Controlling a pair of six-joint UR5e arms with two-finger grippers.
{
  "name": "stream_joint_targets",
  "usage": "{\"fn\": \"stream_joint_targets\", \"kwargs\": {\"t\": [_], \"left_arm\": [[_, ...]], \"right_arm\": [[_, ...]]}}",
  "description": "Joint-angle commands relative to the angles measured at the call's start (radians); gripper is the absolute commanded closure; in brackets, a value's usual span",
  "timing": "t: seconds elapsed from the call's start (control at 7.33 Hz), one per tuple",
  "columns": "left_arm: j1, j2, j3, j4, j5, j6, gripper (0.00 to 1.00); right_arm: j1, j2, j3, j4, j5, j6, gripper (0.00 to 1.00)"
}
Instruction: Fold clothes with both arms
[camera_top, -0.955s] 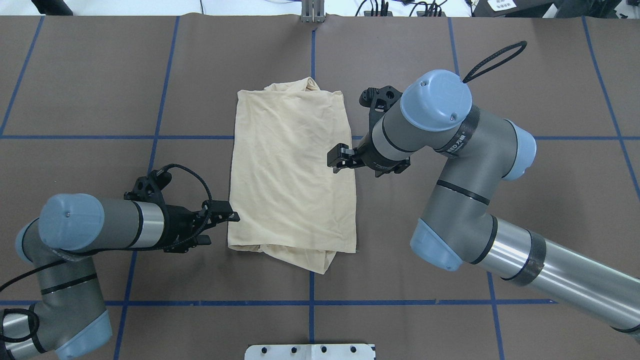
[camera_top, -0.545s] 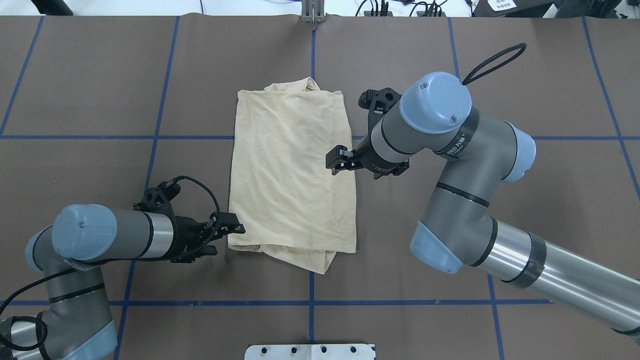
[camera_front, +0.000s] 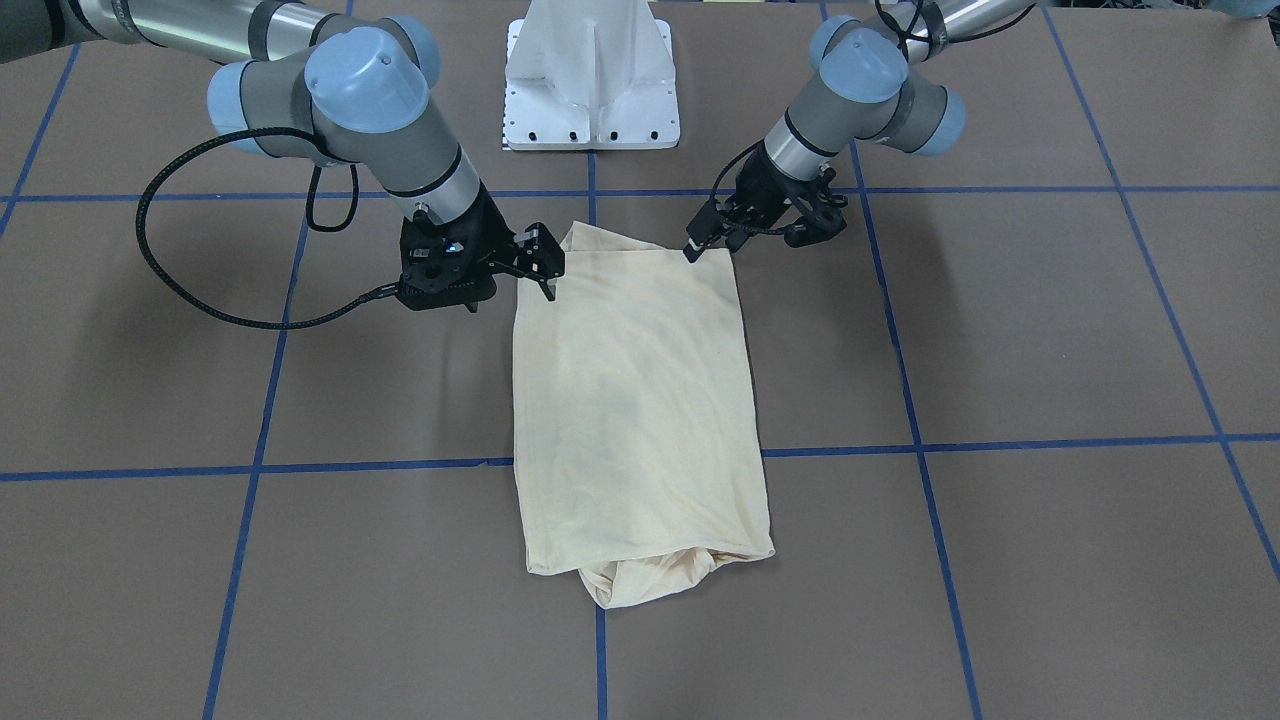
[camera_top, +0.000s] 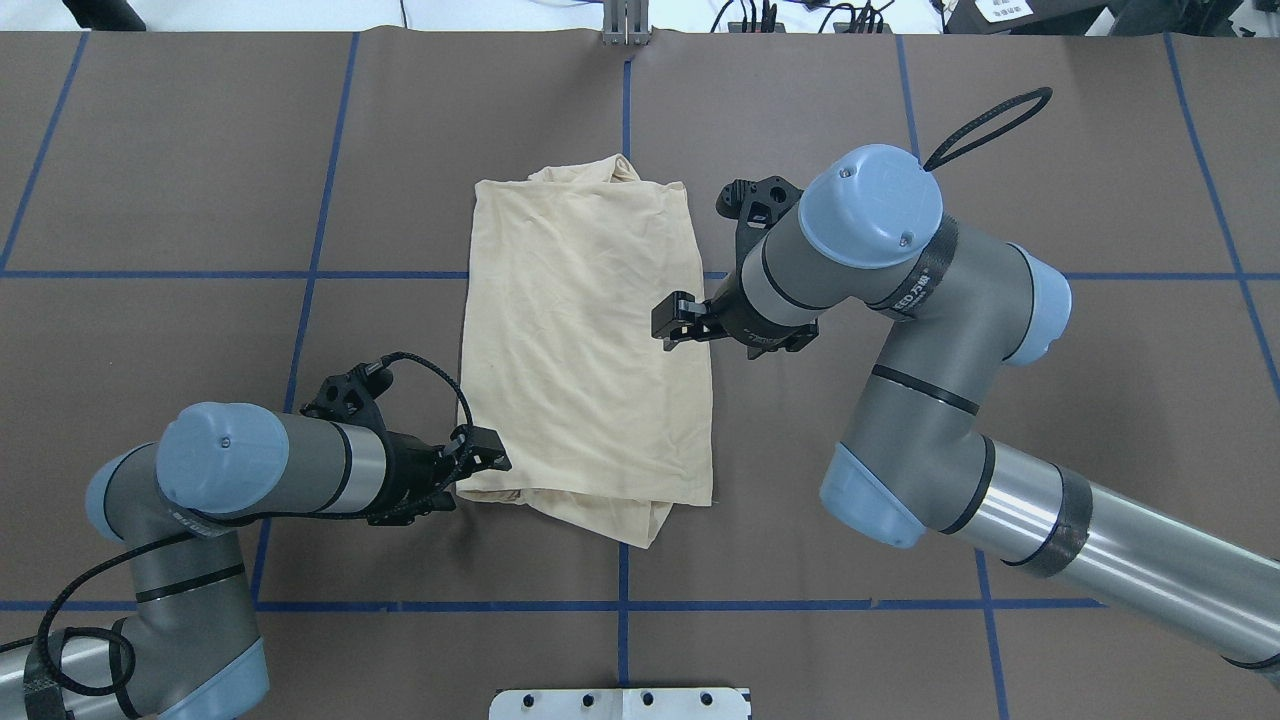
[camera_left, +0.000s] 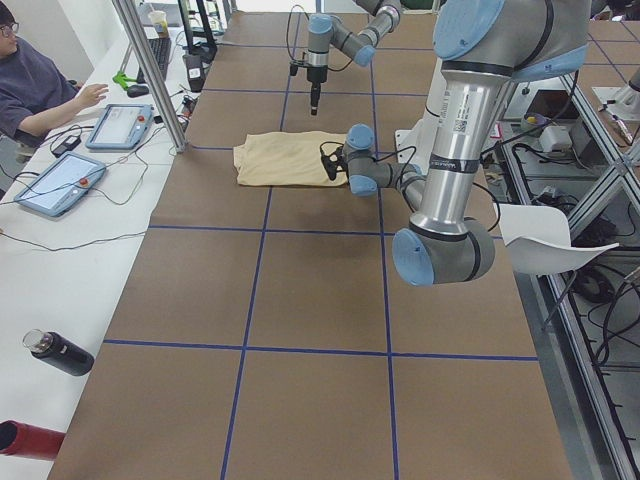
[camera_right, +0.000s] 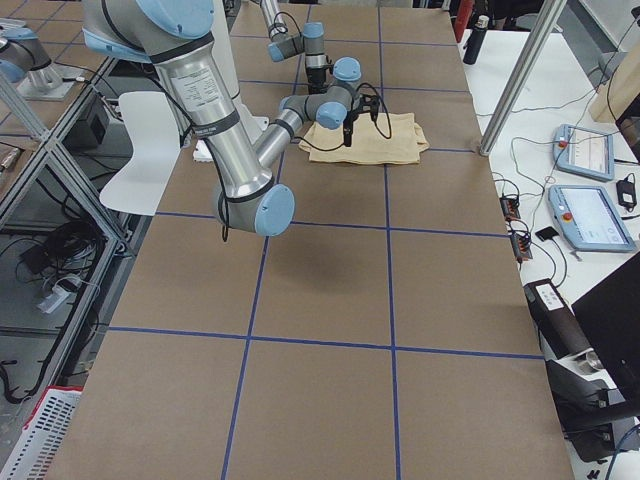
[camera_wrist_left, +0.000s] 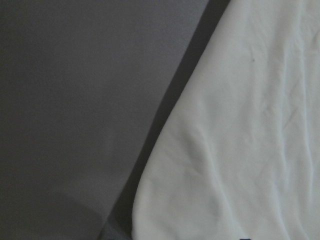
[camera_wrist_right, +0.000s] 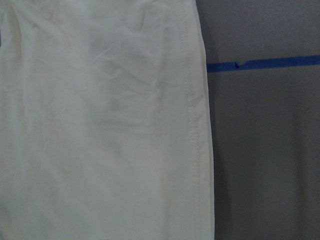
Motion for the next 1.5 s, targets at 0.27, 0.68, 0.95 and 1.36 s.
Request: {"fn": "stream_joint_targets", "kwargs": {"t": [0.27, 0.68, 0.95, 1.36], "left_arm": [[0.0, -0.008, 0.014, 0.026, -0.002, 0.001, 0.33], [0.002, -0.011, -0.002, 0.054, -0.008, 0.002, 0.86], [0.0, -0.012, -0.013, 0.066, -0.055, 0.008, 1.0], [-0.001, -0.009, -0.041, 0.07, -0.068, 0.008, 1.0]], "right_arm": [[-0.002, 0.0, -0.001, 0.0, 0.0, 0.0, 0.0], [-0.002, -0.002, -0.001, 0.0, 0.002, 0.0, 0.0], [-0.002, -0.002, 0.001, 0.0, 0.002, 0.0, 0.0], [-0.053, -0.006, 0.016, 0.001, -0.011, 0.135, 0.0]]}}
